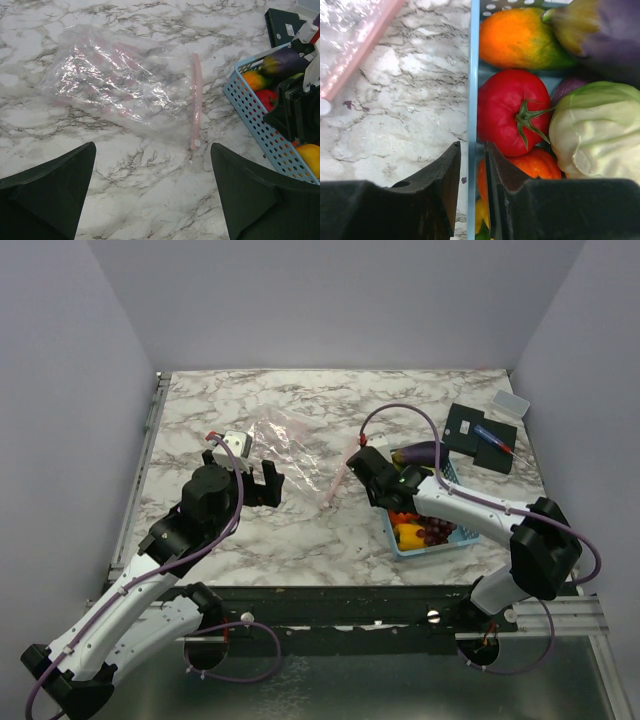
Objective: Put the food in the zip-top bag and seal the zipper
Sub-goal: Move the bin to the center of the board, then pick up the zipper food storage bag at the center of the board.
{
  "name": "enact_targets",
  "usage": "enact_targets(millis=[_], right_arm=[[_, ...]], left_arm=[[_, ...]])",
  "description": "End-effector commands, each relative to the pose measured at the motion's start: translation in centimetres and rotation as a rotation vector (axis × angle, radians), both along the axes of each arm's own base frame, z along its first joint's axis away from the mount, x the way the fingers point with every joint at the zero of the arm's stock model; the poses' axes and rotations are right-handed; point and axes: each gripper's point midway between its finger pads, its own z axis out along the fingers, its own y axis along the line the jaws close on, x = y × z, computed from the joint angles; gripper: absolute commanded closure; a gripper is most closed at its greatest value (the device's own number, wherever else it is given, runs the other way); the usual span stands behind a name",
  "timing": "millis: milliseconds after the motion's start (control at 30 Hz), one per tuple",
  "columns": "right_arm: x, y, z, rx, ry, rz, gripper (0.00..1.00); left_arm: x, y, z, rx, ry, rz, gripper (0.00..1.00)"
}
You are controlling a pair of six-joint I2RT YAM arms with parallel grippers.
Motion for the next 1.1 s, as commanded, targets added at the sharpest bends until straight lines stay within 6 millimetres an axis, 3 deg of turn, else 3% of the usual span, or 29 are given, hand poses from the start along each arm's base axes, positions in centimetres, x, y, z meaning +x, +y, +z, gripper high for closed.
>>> enact_targets(millis=[0, 267, 467, 733, 1067], right_arm=[[0.4, 0.4, 2.9, 0.063, -0.030, -0.045, 0.66], [0.5, 2.9, 8.1, 0.265, -0.086, -0.005, 0.53], [0.6, 5.7, 9.8, 0.414, -0.082, 0.027, 0.44], [0.9, 9.2, 8.6, 0.570, -0.022, 0.012, 0.35], [2.1, 10.8, 4.6, 0.610, 0.034, -0.109, 0.27]], left_arm=[[-0.1, 0.1, -0.4, 0.008, 0.006, -0.004, 0.01], [-0.1, 0.1, -0.4, 0.009, 0.008, -0.004, 0.01], [-0.1, 0.2, -0.4, 0.008, 0.008, 0.000, 0.01], [-0.2, 0.3, -0.2, 0.005, 0.002, 0.002, 0.01], [-0.3, 0.3, 0.0, -0.001, -0.003, -0.001, 0.01]])
